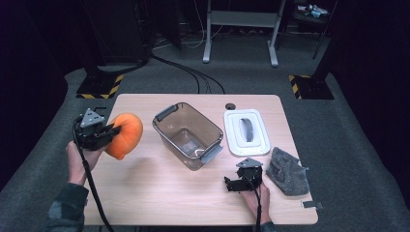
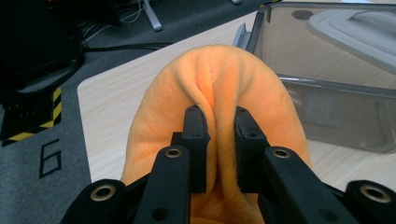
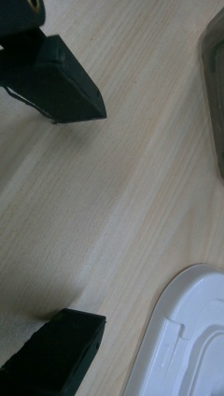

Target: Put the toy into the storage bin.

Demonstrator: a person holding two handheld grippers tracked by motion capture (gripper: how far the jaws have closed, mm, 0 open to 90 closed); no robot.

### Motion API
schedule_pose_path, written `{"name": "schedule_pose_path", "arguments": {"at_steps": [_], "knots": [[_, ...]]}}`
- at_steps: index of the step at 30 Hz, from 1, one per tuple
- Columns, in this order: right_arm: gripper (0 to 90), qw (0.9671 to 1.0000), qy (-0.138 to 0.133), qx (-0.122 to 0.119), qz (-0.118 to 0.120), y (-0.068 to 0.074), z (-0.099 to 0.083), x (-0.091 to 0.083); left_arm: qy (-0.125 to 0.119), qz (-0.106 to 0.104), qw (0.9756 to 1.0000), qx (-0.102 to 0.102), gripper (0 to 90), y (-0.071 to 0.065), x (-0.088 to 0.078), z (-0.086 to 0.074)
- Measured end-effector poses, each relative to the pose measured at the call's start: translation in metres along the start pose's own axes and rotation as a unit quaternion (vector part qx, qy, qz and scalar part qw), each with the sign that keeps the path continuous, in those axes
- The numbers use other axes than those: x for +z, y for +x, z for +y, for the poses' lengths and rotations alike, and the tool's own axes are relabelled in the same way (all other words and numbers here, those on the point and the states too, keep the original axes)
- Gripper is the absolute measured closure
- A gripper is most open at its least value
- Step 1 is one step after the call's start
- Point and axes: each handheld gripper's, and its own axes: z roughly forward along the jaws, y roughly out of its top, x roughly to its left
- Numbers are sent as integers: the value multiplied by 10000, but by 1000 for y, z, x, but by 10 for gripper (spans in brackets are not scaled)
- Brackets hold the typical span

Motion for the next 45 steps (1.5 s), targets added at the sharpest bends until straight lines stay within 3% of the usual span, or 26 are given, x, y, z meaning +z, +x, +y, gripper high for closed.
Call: {"name": "schedule_pose_path", "arguments": {"at_steps": [20, 45], "knots": [[22, 10000, -1, 6, -4, 0, 0, 0, -79, -133, 9997, 180, 779, -1, 19, 33], [22, 10000, -13, 39, -17, 1, 0, 0, -169, -511, 9966, 630, 770, -31, 49, 76]]}}
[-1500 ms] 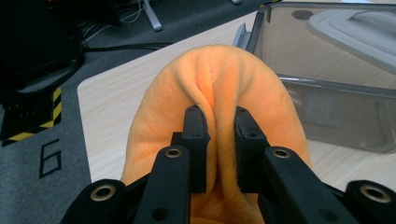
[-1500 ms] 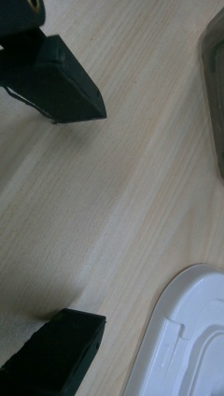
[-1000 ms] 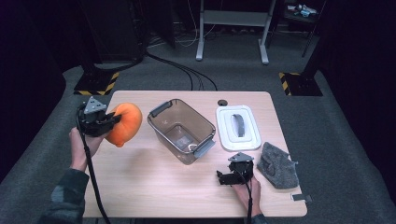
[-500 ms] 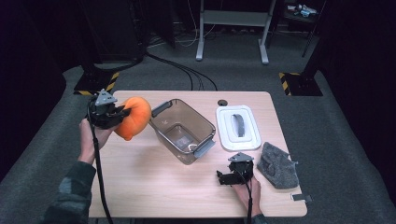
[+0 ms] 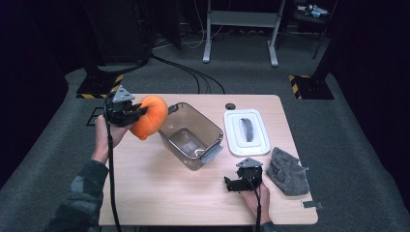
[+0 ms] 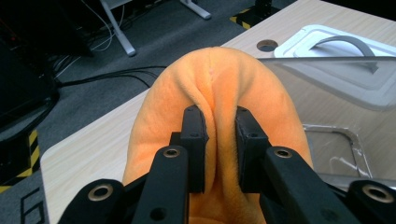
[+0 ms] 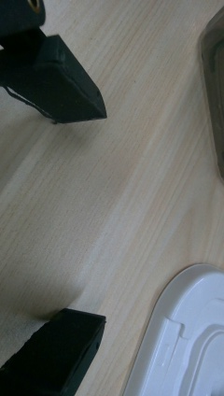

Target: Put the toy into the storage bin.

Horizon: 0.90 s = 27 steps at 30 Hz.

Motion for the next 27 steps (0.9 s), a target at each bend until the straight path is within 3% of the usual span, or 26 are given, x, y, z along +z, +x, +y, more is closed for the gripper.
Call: {"name": "schedule_pose_path", "arguments": {"at_steps": [27], "knots": [[22, 10000, -18, 49, -18, 1, 0, 0, -81, -341, 9992, 216, 770, -22, 42, 27]]}}
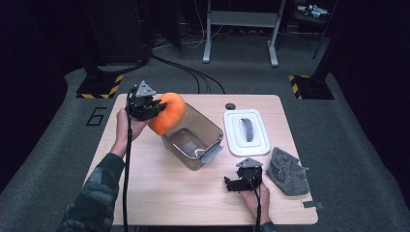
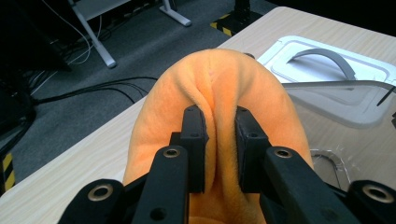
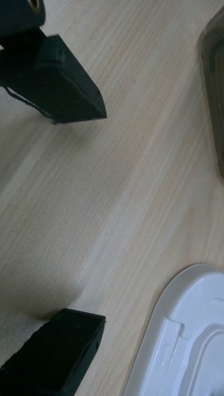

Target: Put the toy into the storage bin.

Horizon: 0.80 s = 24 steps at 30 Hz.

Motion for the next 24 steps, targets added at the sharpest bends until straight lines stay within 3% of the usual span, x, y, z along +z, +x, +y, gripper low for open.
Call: {"name": "schedule_pose_path", "arguments": {"at_steps": [8, 18, 24], "knots": [[22, 10000, -6, -4, -6, 0, 0, 0, -59, -95, 9999, -13, 769, -6, 12, 7], [22, 10000, -7, -11, -6, 0, 0, 0, 145, -252, 9996, 51, 766, -10, 26, 5], [22, 10000, -3, -19, -15, 0, 0, 0, 160, -354, 9992, -64, 762, -11, 32, 2]]}}
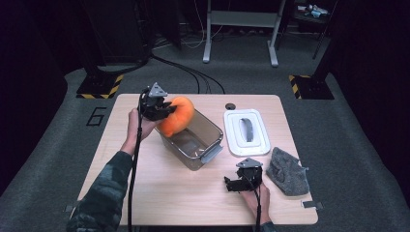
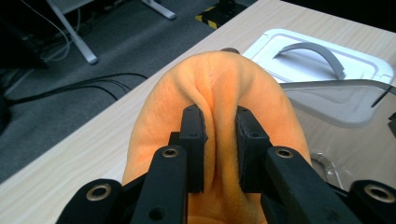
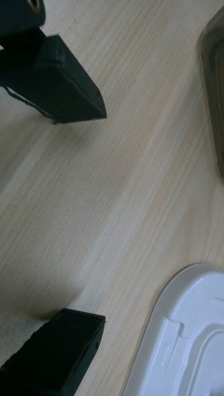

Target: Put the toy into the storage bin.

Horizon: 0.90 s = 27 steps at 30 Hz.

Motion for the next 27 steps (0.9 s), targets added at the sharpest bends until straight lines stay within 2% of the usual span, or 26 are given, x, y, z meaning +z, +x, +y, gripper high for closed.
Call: {"name": "schedule_pose_path", "arguments": {"at_steps": [1, 7, 13, 16, 17, 27], "knots": [[23, 10000, 0, 1, 0, 0, 0, 0, -7, 8, 10000, 57, 761, 0, 1, 0], [23, 10000, 1, -6, -1, 0, 0, 0, 11, -60, 10000, 24, 762, -4, 6, 1], [23, 10000, 16, -67, 10, -1, 0, 0, 128, -136, 9998, 81, 762, -5, 10, -2], [23, 10000, 18, -59, 12, -1, 0, 0, 96, -143, 9998, 29, 762, -4, 13, -7], [23, 10000, 23, -56, 13, -1, 0, -1, 53, -162, 9998, -68, 762, -5, 14, -8], [23, 10000, 19, -62, 10, 0, 0, -1, 126, -147, 9998, -30, 756, -2, 16, -11]]}}
